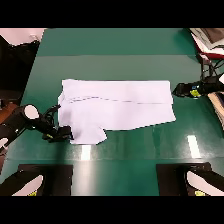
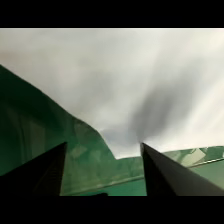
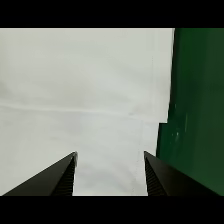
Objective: Fold the shirts.
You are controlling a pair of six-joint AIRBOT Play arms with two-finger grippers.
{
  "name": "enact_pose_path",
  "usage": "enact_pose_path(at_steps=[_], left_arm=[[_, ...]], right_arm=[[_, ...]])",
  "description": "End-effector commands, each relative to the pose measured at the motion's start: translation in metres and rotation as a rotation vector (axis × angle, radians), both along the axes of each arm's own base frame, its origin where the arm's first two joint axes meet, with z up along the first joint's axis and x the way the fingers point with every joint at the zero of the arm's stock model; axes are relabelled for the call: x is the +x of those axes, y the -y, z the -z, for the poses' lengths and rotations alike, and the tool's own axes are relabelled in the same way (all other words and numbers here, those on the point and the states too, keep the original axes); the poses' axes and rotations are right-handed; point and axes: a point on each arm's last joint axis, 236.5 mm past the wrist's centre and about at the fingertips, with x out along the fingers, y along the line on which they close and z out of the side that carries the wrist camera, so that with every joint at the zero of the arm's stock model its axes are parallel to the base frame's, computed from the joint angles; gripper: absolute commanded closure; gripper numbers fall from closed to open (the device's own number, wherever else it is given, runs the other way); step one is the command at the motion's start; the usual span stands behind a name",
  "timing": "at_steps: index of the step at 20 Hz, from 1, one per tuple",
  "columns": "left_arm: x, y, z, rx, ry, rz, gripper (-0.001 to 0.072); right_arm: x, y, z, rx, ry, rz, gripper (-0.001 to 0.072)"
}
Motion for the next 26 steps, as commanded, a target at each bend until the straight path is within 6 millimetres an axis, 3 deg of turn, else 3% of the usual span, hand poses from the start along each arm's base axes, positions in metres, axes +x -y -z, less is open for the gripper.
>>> enact_pose_path(at_steps=[1, 6, 8, 11, 13, 14, 18, 22, 26], left_arm=[[0.004, 0.011, 0.004, -0.045, 0.019, -0.05, 0.0164], [0.023, 0.008, 0.007, -0.028, 0.087, -0.099, 0.0165], [0.03, 0.008, 0.007, -0.029, 0.109, -0.115, 0.0308], [0.035, 0.008, 0.007, -0.03, 0.13, -0.126, 0.0335], [0.035, 0.008, 0.007, -0.031, 0.132, -0.12, 0.0605], [0.035, 0.008, 0.007, -0.032, 0.133, -0.118, 0.0683], [0.035, 0.014, 0.0, -0.059, 0.142, -0.069, 0.0683], [0.042, 0.016, -0.013, -0.072, 0.173, -0.015, 0.0683], [0.051, 0.017, -0.02, -0.075, 0.199, -0.014, 0.0683]], right_arm=[[0.002, 0.0, -0.006, -0.001, 0.017, 0.0, 0.0225], [0.001, 0.0, -0.006, -0.001, 0.013, -0.001, 0.0225], [0.001, 0.0, -0.006, -0.001, 0.012, -0.001, 0.0225], [0.0, -0.001, -0.005, 0.0, 0.006, -0.003, 0.0225], [-0.002, -0.001, -0.004, 0.001, -0.003, -0.005, 0.0226], [-0.006, -0.001, -0.003, 0.0, -0.017, -0.008, 0.0226], [-0.029, 0.006, 0.014, 0.011, -0.121, 0.004, 0.0227], [-0.071, 0.039, 0.074, 0.07, -0.318, 0.135, 0.0227], [-0.088, 0.025, 0.116, 0.212, -0.451, 0.156, 0.0227]])
